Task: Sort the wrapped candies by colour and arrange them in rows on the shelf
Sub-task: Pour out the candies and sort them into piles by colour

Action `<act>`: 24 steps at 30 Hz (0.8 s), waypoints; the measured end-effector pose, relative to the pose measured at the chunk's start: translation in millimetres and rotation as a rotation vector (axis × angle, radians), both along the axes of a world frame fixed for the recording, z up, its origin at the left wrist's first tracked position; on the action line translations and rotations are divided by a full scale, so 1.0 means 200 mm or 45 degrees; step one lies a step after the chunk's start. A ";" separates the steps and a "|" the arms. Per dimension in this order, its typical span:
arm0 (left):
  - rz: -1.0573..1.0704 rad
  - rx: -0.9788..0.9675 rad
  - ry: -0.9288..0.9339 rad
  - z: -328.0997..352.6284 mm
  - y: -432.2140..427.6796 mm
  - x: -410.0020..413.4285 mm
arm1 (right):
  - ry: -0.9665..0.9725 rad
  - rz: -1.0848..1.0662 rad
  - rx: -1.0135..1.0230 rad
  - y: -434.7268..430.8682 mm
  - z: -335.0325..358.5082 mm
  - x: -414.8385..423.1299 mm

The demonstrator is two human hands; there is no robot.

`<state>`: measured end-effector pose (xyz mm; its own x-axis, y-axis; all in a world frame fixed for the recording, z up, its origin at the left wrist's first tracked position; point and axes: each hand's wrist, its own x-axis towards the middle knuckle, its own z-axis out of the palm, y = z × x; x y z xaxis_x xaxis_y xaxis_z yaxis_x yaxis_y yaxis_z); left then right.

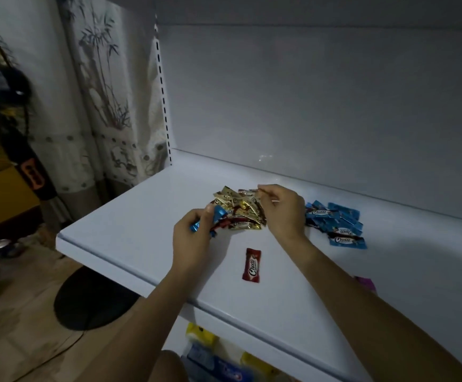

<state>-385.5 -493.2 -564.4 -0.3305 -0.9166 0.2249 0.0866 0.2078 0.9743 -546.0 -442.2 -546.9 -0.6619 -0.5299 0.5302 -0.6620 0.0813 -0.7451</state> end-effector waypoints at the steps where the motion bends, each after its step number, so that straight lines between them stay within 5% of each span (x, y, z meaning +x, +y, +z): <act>1: -0.011 0.034 0.028 0.01 0.00 0.00 | 0.139 0.030 0.112 -0.04 -0.02 -0.01; 5: -0.025 0.104 0.096 0.02 0.00 0.01 | 0.449 0.185 0.552 -0.12 -0.15 -0.01; 13: -0.101 0.187 0.172 0.03 0.00 0.03 | -0.045 0.231 0.310 -0.06 -0.01 0.05; 18: -0.128 0.124 0.170 0.04 0.02 0.03 | -0.440 0.754 0.335 0.04 0.08 0.22; 24: -0.177 0.058 0.098 0.03 0.03 0.03 | -0.796 0.541 0.134 0.06 0.01 0.20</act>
